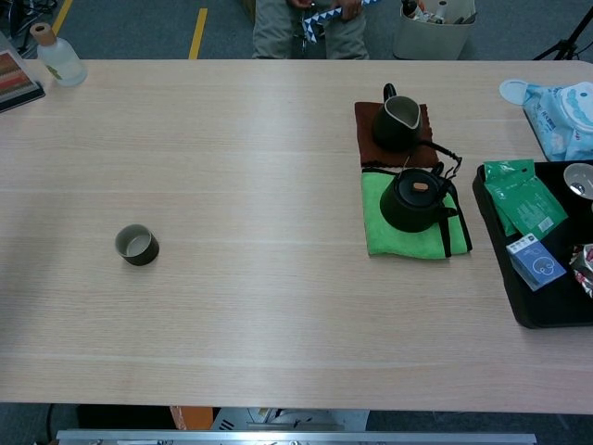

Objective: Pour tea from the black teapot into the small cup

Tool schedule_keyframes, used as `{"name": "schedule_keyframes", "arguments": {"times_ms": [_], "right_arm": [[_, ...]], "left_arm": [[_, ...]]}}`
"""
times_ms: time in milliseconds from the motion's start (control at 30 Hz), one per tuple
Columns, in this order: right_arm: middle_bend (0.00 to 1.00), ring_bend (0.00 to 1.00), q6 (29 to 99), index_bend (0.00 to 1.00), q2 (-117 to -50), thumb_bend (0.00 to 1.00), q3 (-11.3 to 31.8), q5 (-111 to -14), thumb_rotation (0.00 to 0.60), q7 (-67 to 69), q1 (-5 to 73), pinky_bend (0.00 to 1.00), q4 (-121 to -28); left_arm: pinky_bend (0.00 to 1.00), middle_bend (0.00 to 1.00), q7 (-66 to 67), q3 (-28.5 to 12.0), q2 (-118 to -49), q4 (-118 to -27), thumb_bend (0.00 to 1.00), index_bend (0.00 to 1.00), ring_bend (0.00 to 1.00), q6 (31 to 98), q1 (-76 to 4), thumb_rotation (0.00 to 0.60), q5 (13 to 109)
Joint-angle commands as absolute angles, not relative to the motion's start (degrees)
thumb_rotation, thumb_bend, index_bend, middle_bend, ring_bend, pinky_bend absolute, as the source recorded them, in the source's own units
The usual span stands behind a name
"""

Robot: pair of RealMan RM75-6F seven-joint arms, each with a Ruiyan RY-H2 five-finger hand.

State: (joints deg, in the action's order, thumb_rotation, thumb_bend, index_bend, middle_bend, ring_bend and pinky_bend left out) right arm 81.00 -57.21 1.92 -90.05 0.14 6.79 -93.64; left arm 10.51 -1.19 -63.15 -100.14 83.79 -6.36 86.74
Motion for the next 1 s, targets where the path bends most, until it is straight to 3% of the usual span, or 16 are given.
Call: {"name": "schedule_keyframes", "arguments": {"times_ms": [33, 1000], "right_arm": [[0.36, 0.26, 80.03, 0.28, -57.12, 0.0, 2.09, -90.69, 0.6, 0.01, 7.77, 0.27, -93.85], [0.36, 0.26, 68.23, 0.28, -63.31, 0.0, 3.85, -89.97, 0.6, -3.83, 18.63, 0.27, -90.1]], "left_arm": [[0.07, 0.11, 10.45, -1.2, -63.15, -100.13, 0.23, 0.11, 0.1, 83.77, -6.36, 0.6, 86.71], [0.07, 0.11, 10.67, -1.81, -63.7, -98.9, 0.23, 0.11, 0.1, 80.53, -7.58, 0.6, 83.24]]}}
